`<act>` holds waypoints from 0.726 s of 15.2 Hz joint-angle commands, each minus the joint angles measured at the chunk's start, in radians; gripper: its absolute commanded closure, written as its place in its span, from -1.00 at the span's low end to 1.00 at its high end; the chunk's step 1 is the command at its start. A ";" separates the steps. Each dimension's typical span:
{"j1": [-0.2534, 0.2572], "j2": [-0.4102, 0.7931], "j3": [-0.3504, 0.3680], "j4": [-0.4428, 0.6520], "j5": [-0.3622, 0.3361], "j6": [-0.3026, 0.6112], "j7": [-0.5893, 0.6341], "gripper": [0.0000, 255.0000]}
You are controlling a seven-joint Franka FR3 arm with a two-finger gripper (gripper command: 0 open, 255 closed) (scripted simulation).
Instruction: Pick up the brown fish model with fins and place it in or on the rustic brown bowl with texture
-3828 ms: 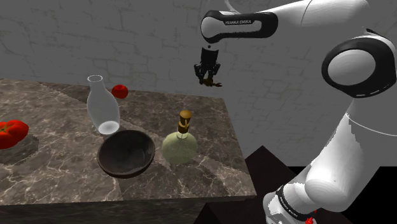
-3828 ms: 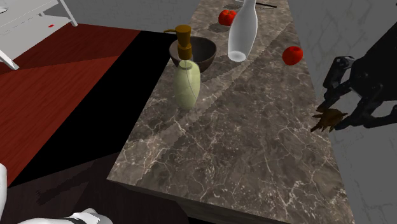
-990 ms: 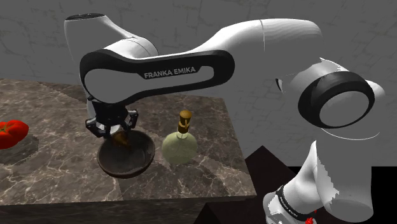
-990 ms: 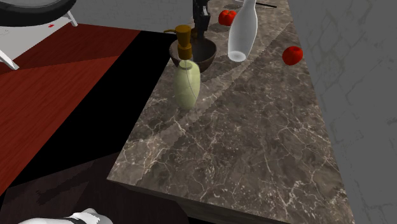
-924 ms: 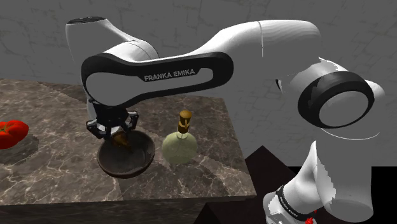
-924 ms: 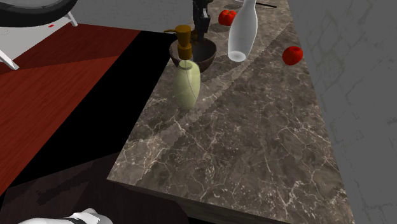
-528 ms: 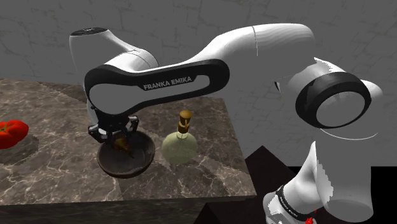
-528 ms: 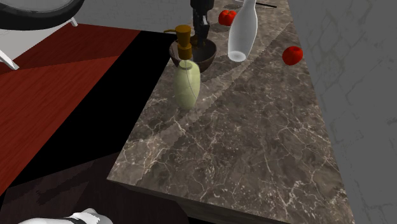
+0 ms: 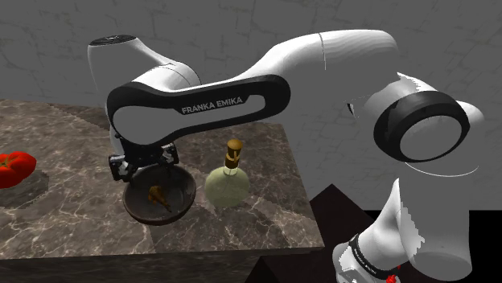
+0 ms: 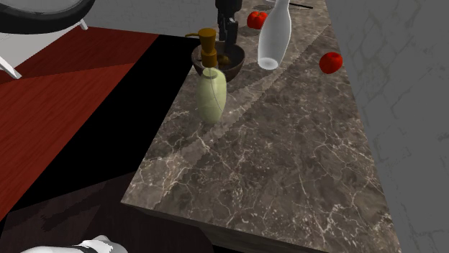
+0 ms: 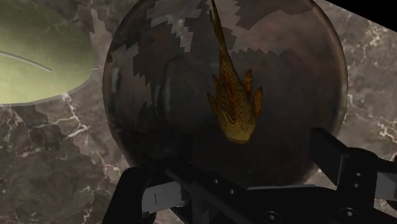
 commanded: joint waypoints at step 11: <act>0.004 -0.004 0.002 0.121 0.003 -0.125 -0.004 -1.00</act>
